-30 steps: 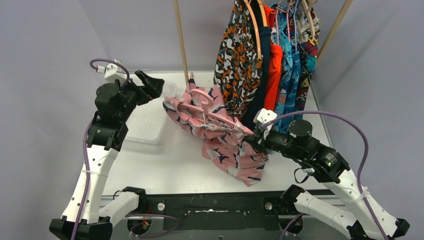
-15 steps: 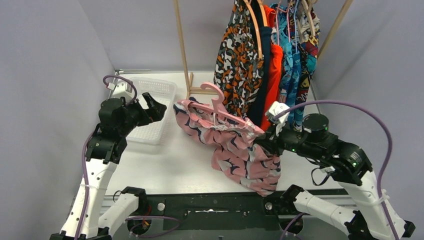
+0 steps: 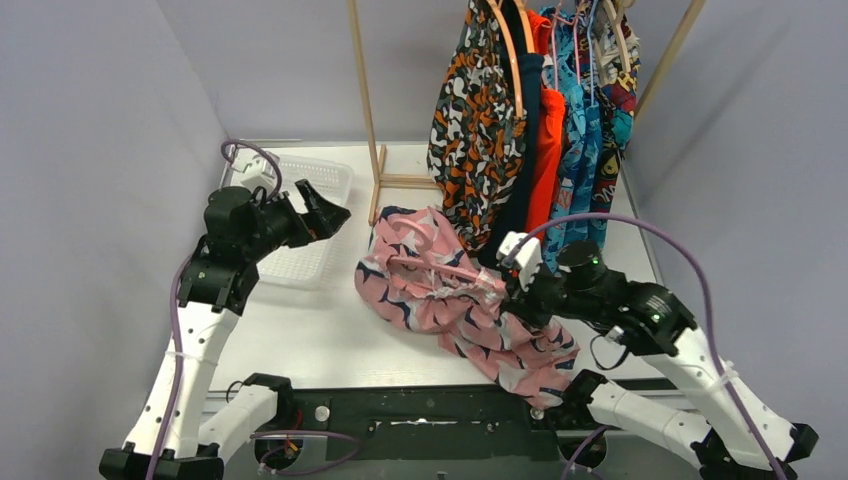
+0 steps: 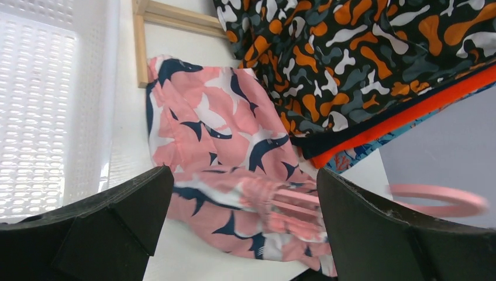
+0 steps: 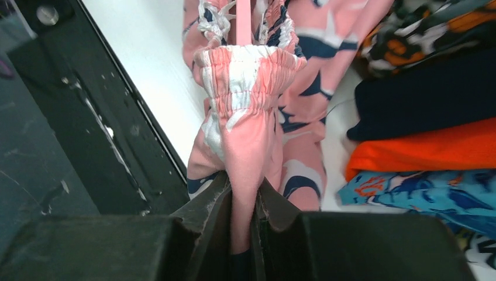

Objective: Remove the shorts from the hanger

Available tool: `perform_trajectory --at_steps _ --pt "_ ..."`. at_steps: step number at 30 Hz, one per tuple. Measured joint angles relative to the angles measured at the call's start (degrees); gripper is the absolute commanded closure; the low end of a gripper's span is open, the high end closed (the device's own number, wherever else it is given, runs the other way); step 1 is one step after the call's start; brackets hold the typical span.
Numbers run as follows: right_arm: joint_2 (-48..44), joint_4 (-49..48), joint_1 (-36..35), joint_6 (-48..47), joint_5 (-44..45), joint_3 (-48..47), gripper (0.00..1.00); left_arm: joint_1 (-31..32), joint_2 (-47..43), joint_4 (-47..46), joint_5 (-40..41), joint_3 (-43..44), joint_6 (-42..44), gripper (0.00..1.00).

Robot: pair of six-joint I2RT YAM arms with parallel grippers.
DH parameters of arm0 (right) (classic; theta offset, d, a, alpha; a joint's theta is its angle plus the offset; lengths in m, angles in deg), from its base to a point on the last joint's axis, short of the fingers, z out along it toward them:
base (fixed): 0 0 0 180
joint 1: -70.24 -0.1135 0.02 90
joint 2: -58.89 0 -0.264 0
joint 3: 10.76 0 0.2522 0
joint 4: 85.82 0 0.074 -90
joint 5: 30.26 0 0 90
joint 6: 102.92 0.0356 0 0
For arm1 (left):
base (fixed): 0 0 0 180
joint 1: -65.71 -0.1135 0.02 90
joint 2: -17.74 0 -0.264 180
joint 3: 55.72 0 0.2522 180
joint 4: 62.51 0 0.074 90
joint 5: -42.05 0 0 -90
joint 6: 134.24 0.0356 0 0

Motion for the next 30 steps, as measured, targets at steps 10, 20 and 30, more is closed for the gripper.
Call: perform_trajectory --at_steps 10,20,30 --pt "4.48 -4.44 16.98 -5.97 -11.52 7.19 1.00 12.76 13.18 3.89 4.17 1.03 1.53 0.15" --pt "11.67 -4.09 27.76 -11.23 -28.98 7.19 1.00 17.90 17.57 3.69 10.69 -0.28 -0.37 0.16" --pt "9.86 -0.85 28.02 -12.48 -33.64 7.19 1.00 23.08 21.14 -4.07 9.73 -0.15 4.85 0.16"
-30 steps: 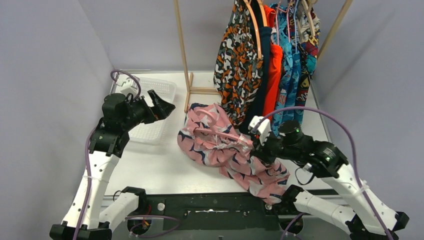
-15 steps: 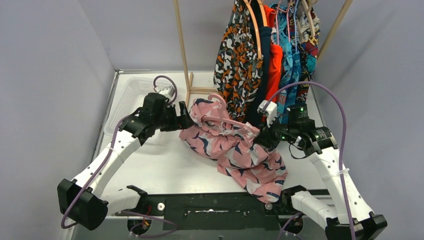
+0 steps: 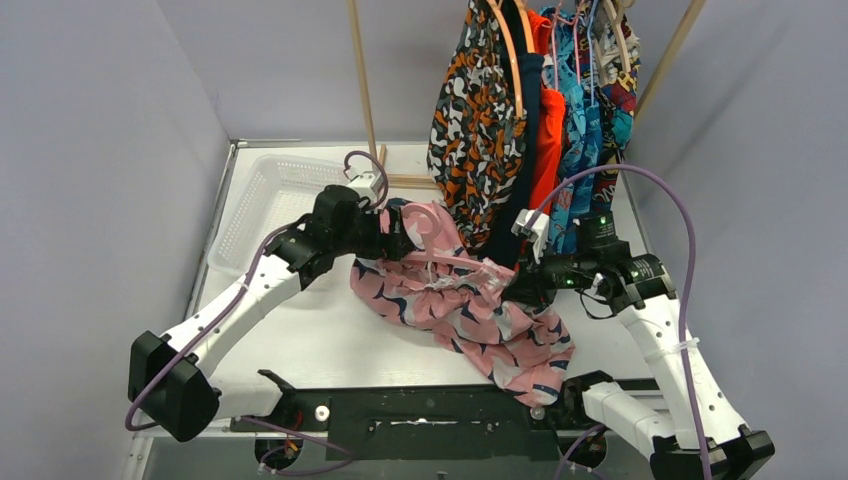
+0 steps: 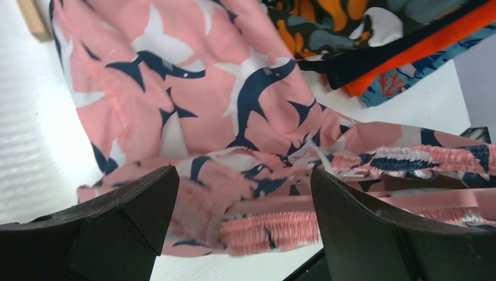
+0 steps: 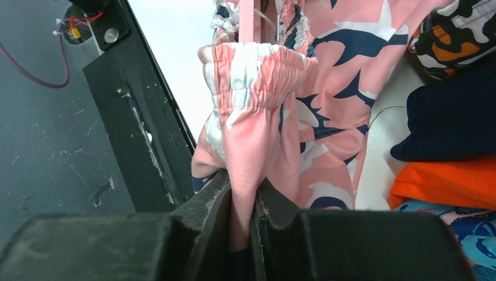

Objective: Remove the shorts from the hanger

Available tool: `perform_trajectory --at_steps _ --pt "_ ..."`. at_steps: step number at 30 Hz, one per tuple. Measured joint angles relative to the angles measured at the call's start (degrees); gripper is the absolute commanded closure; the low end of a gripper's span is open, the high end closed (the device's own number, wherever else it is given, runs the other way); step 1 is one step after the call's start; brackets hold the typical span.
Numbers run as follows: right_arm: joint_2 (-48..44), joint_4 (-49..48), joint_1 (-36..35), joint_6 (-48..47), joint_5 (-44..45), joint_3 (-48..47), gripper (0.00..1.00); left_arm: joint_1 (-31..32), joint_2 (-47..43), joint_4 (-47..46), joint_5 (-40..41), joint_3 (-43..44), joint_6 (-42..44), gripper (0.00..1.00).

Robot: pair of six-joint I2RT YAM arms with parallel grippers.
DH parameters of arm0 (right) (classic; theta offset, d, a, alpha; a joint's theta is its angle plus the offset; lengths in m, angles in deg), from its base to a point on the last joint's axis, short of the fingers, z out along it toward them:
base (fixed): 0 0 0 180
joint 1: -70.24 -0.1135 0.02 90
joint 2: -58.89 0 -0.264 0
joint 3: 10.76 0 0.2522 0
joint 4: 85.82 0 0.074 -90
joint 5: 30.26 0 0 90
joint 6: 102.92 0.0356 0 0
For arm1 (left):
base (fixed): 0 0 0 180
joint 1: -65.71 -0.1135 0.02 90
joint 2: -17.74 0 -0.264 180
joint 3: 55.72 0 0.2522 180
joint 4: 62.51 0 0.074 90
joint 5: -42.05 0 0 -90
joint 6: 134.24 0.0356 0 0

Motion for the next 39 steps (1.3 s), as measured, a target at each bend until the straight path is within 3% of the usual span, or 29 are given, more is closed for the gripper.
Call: perform_trajectory --at_steps 9,16,23,25,27,32,39 --pt "-0.61 -4.02 0.00 2.91 -1.90 0.79 1.00 2.01 -7.02 -8.20 -1.81 -3.48 0.87 0.19" --pt "1.11 -7.08 0.20 7.58 -0.94 1.70 1.00 10.40 -5.97 -16.00 4.28 -4.70 -1.95 0.17" --pt "1.57 -8.96 0.04 9.29 -2.29 2.64 1.00 11.08 -5.55 -22.01 6.10 -6.73 -5.18 0.22" --pt "1.27 -9.25 0.04 9.68 -2.43 2.73 1.00 11.08 -4.87 -22.51 6.84 -6.56 -5.62 0.28" --pt "0.76 -9.29 0.04 10.25 -2.49 2.91 1.00 11.06 -4.37 -23.41 7.19 -6.56 -6.60 0.43" --pt "-0.35 -10.10 0.04 11.04 -3.63 3.80 1.00 11.06 -2.78 -26.84 5.09 -6.56 -8.55 0.51" --pt "-0.48 -9.64 0.00 11.23 -4.66 4.28 1.00 10.97 -0.76 -26.32 2.16 -5.75 -7.32 0.98"
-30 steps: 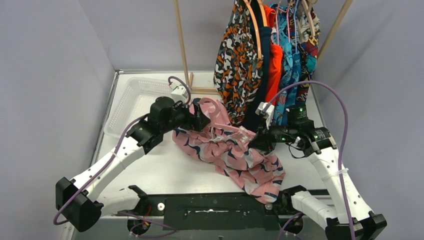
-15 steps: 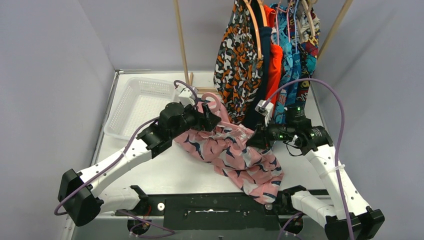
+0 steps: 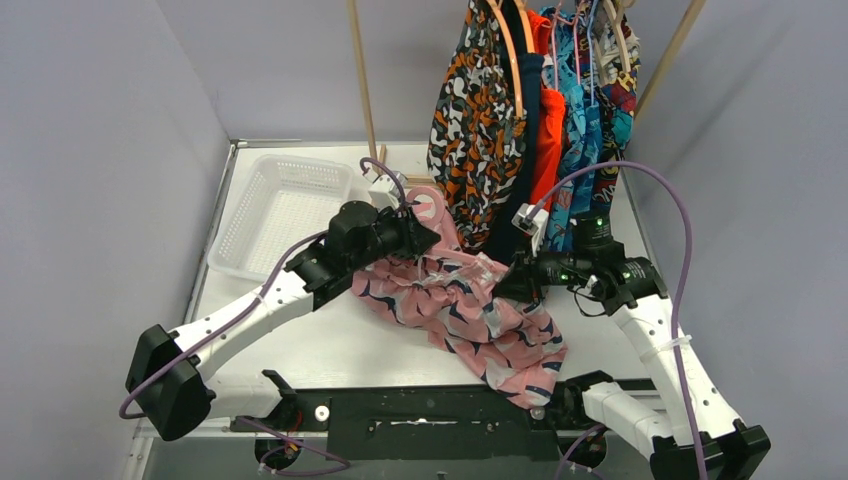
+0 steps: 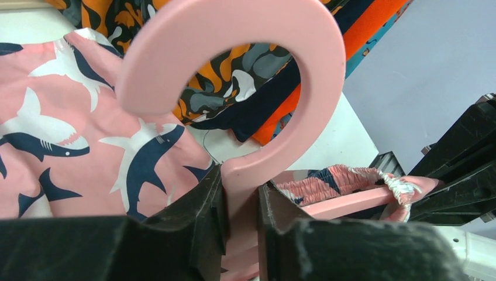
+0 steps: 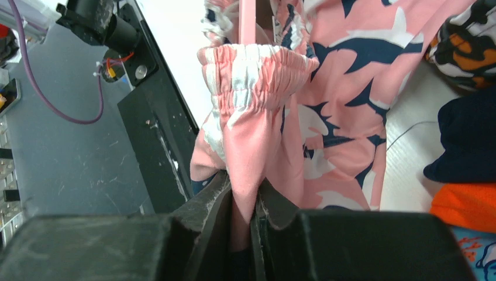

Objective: Remove the shorts from the hanger

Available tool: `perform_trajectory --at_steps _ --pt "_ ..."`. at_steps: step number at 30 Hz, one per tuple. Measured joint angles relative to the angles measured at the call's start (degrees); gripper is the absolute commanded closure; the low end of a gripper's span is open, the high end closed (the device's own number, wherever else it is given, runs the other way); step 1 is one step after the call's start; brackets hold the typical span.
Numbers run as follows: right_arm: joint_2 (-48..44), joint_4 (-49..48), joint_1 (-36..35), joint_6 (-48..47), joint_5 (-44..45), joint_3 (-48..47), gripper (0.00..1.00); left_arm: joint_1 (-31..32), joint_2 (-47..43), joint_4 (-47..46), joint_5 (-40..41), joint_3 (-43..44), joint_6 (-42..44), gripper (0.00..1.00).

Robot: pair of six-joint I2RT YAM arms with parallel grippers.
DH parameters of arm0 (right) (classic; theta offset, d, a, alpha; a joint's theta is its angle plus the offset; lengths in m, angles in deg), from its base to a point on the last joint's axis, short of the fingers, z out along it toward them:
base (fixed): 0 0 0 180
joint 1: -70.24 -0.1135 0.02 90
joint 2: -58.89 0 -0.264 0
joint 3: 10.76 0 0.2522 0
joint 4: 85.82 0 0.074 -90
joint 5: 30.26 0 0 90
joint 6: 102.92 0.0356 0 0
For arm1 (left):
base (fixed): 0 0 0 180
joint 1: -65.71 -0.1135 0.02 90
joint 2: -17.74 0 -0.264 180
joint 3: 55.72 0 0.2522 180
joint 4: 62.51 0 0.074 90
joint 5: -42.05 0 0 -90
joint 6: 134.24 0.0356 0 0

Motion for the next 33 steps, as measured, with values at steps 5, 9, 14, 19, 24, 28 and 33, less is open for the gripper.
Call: perform_trajectory --at_steps 5,9,14,19,24,28,33 --pt "-0.11 -0.68 -0.02 1.53 1.16 -0.09 0.60 0.11 -0.42 3.08 1.79 0.72 0.83 1.00" --pt "-0.09 -1.79 -0.02 4.07 3.74 -2.40 0.37 0.15 -2.71 7.91 5.86 0.72 1.55 1.00" --pt "0.02 -1.79 -0.02 6.47 7.21 -9.38 0.31 1.31 -5.86 15.76 13.46 3.76 4.11 1.00" --pt "-0.22 -4.68 -0.39 8.59 11.45 -17.59 0.30 8.02 -6.01 23.58 25.18 15.82 7.72 1.00" --pt "-2.67 -9.44 -0.39 11.23 19.04 -20.31 0.25 17.94 -3.69 27.45 37.05 30.62 11.45 1.00" --pt "-5.70 -12.07 -0.39 12.41 20.33 -20.33 0.25 20.44 -2.10 28.11 41.79 32.15 11.82 1.00" --pt "-7.17 -12.46 -0.44 14.12 20.48 -19.32 0.29 19.98 1.77 29.42 43.63 27.23 10.80 1.00"
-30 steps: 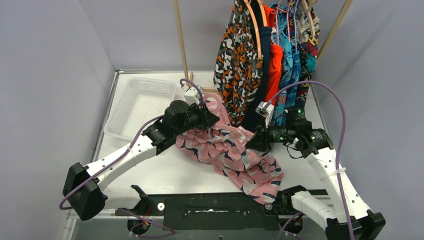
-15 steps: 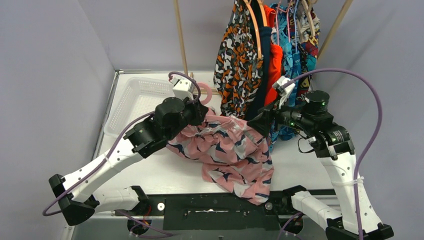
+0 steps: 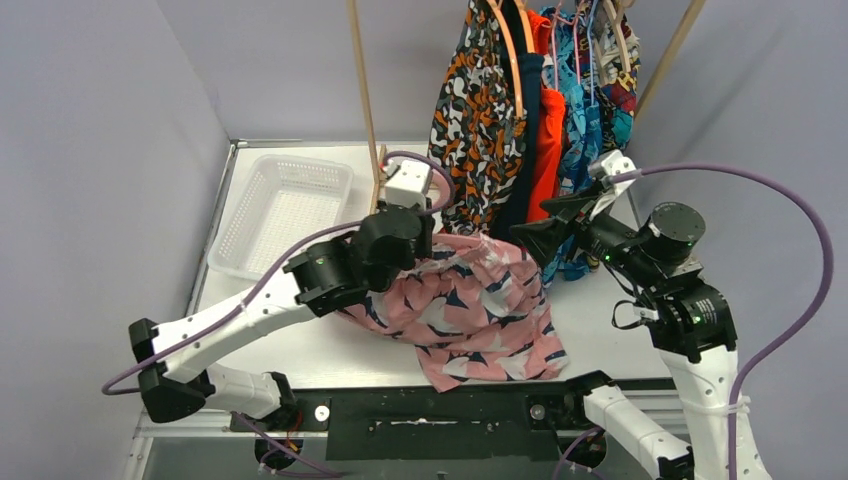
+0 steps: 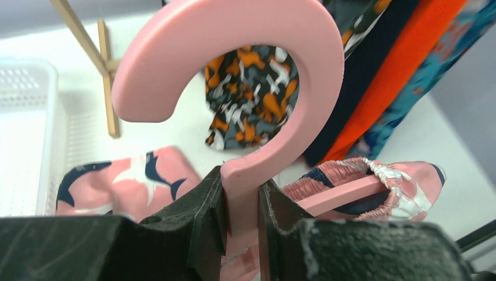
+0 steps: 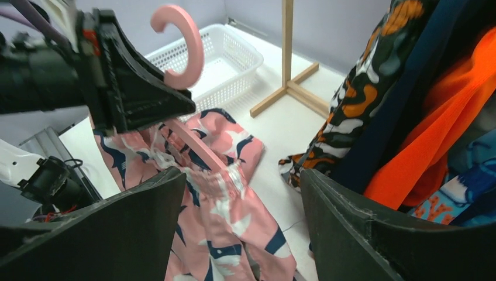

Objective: Remove the shorts from the hanger

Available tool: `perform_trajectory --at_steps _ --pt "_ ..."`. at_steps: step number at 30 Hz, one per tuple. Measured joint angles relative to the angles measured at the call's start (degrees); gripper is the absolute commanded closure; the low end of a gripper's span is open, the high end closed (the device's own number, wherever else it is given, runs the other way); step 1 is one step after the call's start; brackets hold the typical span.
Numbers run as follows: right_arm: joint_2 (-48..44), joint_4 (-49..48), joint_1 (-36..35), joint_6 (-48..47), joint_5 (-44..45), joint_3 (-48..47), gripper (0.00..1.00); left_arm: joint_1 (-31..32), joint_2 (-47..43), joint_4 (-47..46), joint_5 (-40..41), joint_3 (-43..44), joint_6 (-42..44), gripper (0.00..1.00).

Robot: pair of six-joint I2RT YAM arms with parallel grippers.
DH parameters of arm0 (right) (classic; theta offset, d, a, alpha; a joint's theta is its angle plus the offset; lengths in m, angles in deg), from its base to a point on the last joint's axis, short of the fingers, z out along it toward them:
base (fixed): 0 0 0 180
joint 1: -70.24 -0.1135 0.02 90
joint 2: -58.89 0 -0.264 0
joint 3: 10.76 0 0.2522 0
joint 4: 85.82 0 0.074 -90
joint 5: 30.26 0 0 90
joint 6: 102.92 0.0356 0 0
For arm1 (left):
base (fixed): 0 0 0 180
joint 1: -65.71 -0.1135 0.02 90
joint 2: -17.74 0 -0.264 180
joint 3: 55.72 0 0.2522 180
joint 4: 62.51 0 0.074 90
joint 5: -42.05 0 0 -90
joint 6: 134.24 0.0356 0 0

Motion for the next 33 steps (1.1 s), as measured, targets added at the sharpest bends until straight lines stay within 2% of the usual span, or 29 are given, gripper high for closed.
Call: perform_trajectory --at_steps 3,8,10,14,19,24,25,28,33 --pt "0.24 0.63 0.00 1.18 0.55 2.89 0.34 -1.86 2.43 0.68 -2.71 -3.26 -0.94 1.00" --pt "1.99 3.10 -1.73 3.96 0.48 8.02 0.37 -9.03 3.41 0.74 -9.35 -7.37 -3.06 1.00" --pt "3.80 3.56 -4.79 5.05 2.08 9.11 0.38 -10.21 3.34 0.24 -10.69 -8.52 -3.65 1.00" --pt "7.78 4.50 -15.56 6.69 10.47 9.73 0.40 -10.21 3.10 -0.98 -13.64 -9.62 -4.22 1.00" --pt "13.57 4.44 -25.27 8.26 23.74 9.70 0.58 -10.19 1.16 -1.90 -15.28 -11.43 -4.68 1.00" --pt "17.59 3.93 -27.36 9.29 31.54 9.68 0.74 -10.47 -1.40 -2.01 -15.37 -13.35 -5.22 1.00" --pt "17.70 3.80 -27.41 9.40 32.20 9.68 0.73 -10.58 -1.79 -2.05 -15.37 -13.64 -5.38 1.00" --pt "17.49 2.80 -27.54 10.36 34.51 9.68 0.55 -10.93 -2.91 -2.43 -15.26 -14.47 -5.64 1.00" --pt "16.26 0.48 -27.69 11.32 36.96 10.45 0.47 -10.97 -4.11 -2.89 -15.41 -14.80 -5.62 1.00"
